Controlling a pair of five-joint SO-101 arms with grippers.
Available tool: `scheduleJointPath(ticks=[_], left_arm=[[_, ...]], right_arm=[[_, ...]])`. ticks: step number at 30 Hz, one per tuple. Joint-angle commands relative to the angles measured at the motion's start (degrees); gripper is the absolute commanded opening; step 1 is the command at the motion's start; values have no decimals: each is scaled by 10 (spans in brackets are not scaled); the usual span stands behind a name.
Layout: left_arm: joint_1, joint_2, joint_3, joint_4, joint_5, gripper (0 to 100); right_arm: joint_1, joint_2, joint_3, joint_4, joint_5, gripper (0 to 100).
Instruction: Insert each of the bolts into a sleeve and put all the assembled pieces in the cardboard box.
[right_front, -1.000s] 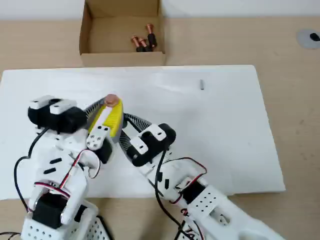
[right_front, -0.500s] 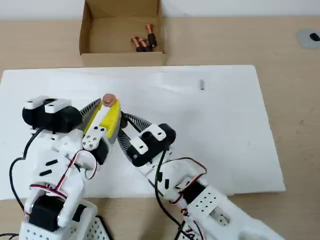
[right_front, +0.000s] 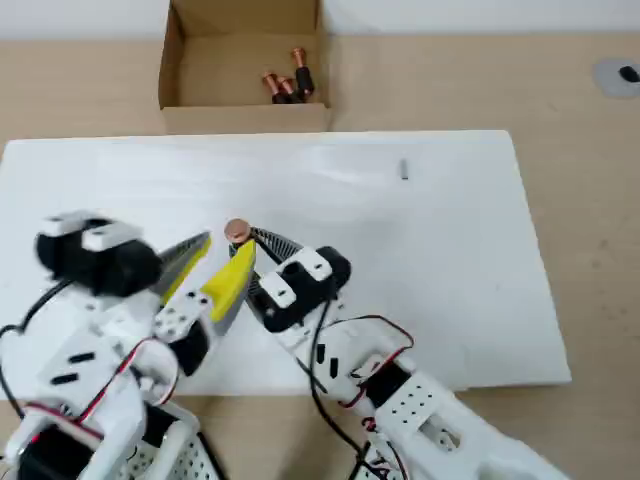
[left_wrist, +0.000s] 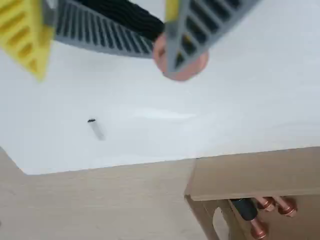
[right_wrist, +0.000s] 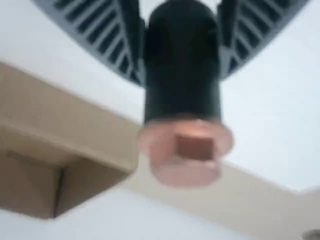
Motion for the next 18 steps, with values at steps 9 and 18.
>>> scheduleJointPath(ticks=[9, 18], left_arm=[[-75, 5, -185, 156, 2, 173], [-78, 0, -251, 320, -76, 67]], right_arm=[[24, -8, -56, -11, 13, 10], [158, 164, -393, 165, 10, 9]])
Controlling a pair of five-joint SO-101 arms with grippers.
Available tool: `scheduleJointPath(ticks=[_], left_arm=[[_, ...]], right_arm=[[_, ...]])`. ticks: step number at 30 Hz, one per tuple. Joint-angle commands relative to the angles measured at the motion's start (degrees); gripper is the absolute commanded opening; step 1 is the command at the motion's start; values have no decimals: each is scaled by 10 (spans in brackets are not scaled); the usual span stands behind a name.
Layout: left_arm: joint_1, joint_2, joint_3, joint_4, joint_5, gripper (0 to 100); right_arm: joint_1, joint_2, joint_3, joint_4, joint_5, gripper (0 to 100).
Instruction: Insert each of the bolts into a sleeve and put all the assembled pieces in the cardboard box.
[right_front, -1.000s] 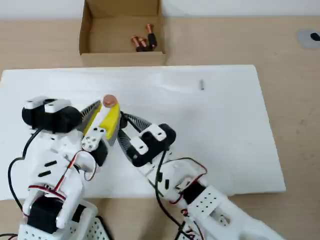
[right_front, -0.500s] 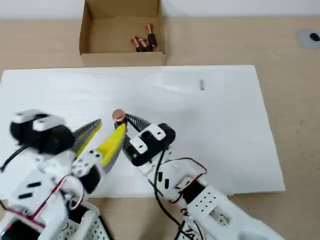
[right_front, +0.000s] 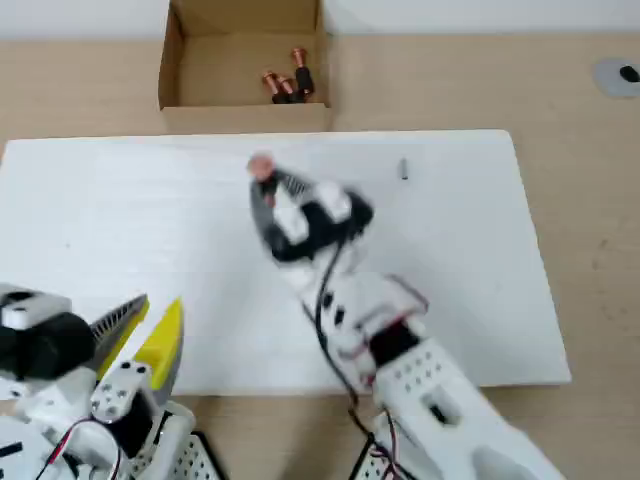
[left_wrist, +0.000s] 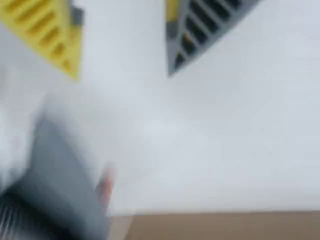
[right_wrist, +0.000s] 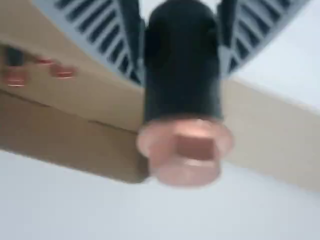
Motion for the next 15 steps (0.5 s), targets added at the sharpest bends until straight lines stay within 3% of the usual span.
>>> scheduleJointPath(ticks=[1, 7, 15], left_arm=[[-7, 2, -21, 17, -56, 49], [-8, 2, -23, 17, -167, 5], [-8, 2, -21, 18, -181, 5]], right_arm=[[54, 109, -203, 47, 1, 9], [105, 332, -415, 61, 1, 9], [140, 620, -669, 56, 5, 9]])
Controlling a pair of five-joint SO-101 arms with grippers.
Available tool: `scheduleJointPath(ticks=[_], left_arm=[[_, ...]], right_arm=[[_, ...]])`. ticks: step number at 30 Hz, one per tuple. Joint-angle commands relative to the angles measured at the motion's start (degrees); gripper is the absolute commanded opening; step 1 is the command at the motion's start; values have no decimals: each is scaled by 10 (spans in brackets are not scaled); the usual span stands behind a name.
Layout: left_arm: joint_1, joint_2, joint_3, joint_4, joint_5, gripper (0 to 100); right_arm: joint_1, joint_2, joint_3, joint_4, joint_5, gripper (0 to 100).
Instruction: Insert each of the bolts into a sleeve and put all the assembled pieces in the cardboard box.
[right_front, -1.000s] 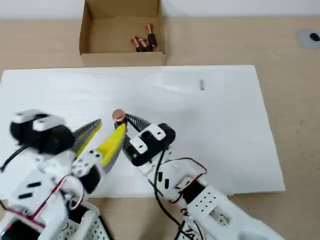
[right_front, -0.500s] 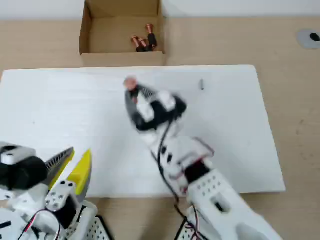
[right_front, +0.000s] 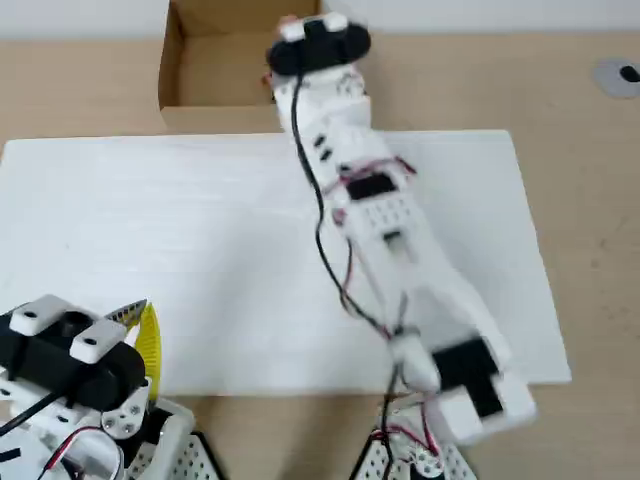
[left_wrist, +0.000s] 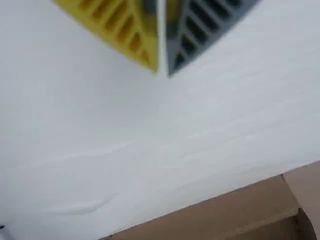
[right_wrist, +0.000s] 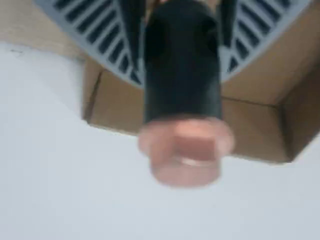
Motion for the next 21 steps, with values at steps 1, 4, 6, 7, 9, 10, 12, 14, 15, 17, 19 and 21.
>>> scheduleJointPath(ticks=[1, 4, 6, 7, 9, 10, 12, 14, 15, 17, 19, 21], left_arm=[[-7, 2, -16, 2, -4, 5], [-7, 2, -9, 2, -5, 5], [-7, 2, 10, 2, -5, 5], [-7, 2, 18, 2, -6, 5], [-7, 1, 20, 0, -6, 5], [-7, 2, 21, 0, -6, 5], [-7, 3, 22, -1, -6, 5], [-7, 6, 22, -1, -6, 5], [-7, 6, 22, -1, -7, 5], [-7, 6, 26, -1, -22, 5], [-8, 5, 38, 0, -33, 5], [-8, 5, 49, 0, -45, 5]], right_arm=[[22, 122, -170, -4, 5, 9], [35, 243, -305, -4, 5, 9], [39, 330, -410, 1, 5, 9], [39, 376, -464, 1, 11, 9], [38, 469, -570, 1, 43, 9], [37, 515, -622, 3, 65, 9], [36, 604, -727, 25, 105, 9], [36, 687, -831, 52, 128, 10], [36, 722, -880, 69, 135, 12], [36, 783, -976, 113, 142, 12], [34, 828, -1054, 174, 142, 13], [25, 856, -1112, 239, 142, 23]])
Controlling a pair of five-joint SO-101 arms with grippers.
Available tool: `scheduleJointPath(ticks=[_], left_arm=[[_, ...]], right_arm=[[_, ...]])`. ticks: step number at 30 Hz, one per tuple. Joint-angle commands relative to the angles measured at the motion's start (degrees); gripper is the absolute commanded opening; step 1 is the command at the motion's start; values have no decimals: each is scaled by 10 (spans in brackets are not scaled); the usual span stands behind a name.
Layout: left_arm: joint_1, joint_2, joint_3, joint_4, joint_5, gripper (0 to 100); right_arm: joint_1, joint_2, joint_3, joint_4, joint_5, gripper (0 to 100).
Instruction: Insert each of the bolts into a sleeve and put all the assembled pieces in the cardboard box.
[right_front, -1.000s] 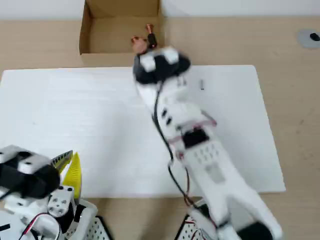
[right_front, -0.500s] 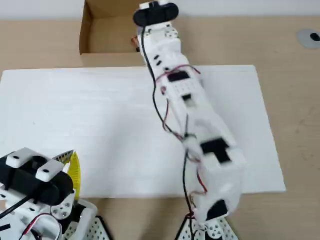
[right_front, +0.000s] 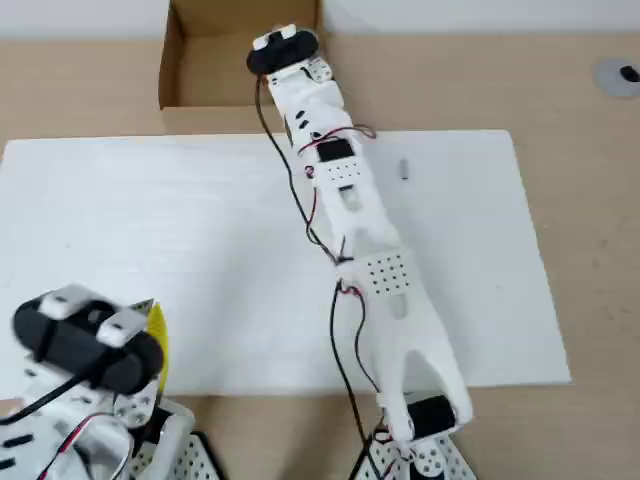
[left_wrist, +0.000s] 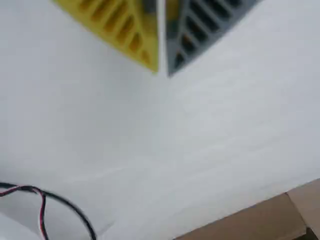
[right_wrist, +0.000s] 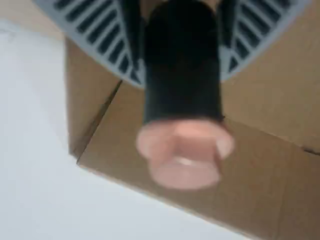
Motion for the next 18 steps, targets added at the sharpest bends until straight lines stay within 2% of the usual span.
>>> scheduleJointPath(ticks=[1, 6, 12, 18], left_arm=[[-8, 6, 17, -1, -17, 5], [-8, 3, 36, -2, -27, 5], [-8, 3, 35, -4, -27, 5], [-8, 2, 34, -4, -26, 6]], right_arm=[[-7, 33, -150, 100, 6, 42], [-16, 43, -165, 149, 4, 178], [-19, 20, -166, 175, 4, 187], [-26, -60, -166, 287, 4, 186]])
